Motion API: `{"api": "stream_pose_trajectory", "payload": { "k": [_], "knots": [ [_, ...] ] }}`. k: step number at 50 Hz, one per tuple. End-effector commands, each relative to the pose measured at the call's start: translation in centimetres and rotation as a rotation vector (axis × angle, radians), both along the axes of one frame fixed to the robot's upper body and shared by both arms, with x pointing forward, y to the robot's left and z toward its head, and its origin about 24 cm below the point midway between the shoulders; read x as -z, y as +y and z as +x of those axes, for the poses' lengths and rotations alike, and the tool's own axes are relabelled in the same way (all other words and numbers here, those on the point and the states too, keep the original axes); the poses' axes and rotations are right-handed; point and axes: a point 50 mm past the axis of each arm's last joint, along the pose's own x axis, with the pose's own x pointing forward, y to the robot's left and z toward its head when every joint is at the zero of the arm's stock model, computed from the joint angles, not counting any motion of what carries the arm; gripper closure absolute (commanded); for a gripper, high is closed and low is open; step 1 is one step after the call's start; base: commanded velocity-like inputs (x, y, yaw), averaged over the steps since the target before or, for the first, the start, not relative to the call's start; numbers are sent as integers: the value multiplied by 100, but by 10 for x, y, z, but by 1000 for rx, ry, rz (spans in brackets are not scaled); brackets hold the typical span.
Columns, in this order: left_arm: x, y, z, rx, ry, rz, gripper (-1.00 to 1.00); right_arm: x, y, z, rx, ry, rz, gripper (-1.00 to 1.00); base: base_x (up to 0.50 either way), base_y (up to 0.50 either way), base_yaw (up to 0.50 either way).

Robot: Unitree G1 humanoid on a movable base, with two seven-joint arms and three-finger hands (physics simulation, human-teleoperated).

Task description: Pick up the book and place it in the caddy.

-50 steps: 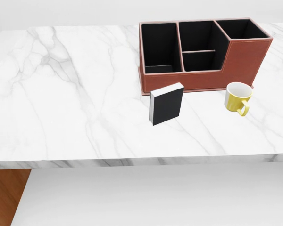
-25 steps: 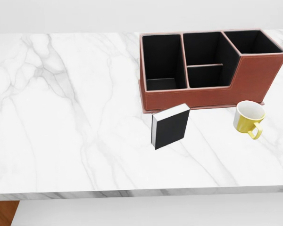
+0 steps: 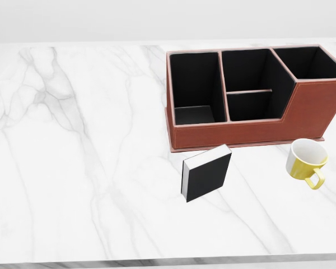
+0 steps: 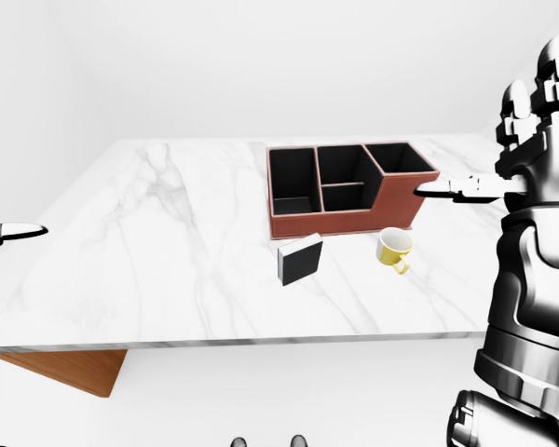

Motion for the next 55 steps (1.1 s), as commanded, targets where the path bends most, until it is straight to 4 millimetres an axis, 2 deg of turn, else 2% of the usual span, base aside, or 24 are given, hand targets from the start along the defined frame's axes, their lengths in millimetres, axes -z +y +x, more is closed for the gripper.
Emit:
{"api": "stream_pose_trajectory", "payload": {
  "k": [1,21,55],
  "knots": [
    [0,0,0,-1,1,1,-100,3,0,2,2,19,-10,-100,0,0,0],
    [-1,-1,0,0,-3,3,-100,2,0,1,-1,11,-4,-100,43,0,0],
    [0,0,1,0,2,0,-100,0,0,0,-5,-2,10,-100,6,0,0]
  ]
}}
